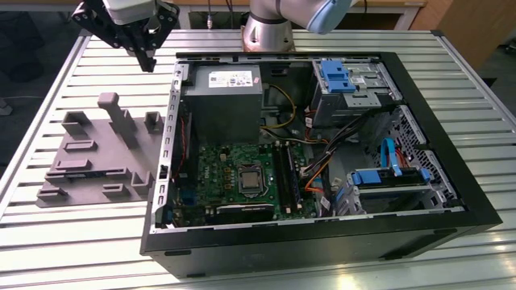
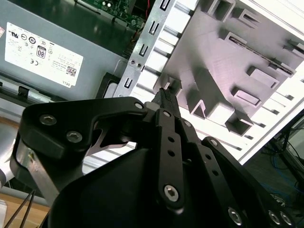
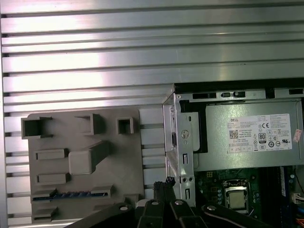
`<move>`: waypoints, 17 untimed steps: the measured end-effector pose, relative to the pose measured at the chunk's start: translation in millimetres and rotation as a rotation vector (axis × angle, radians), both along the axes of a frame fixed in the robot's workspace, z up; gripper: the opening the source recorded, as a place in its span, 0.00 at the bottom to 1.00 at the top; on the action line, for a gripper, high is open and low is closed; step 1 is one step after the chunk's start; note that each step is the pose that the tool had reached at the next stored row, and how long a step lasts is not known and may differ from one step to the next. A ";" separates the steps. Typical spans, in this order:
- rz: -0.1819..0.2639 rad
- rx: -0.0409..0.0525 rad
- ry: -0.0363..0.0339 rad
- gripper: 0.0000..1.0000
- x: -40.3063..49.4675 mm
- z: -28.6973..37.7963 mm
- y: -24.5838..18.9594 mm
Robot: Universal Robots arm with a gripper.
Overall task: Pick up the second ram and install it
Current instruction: 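Reach for the second ram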
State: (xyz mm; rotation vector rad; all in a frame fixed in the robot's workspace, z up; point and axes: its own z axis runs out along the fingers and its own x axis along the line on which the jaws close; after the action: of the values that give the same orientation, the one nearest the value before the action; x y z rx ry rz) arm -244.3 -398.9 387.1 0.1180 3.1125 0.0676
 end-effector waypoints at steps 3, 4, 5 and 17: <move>0.000 0.0000 -0.0001 0.11 0.0 0.0 0.0; 0.000 0.0000 0.0000 0.11 -0.2 0.0 -0.1; 0.000 0.0000 0.0000 0.11 -0.5 0.0 -0.5; 0.000 0.0001 -0.0001 0.11 -15.4 -0.5 -6.2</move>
State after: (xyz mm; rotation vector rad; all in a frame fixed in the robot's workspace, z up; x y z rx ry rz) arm -259.8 -405.2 386.6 0.1180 3.1124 0.0677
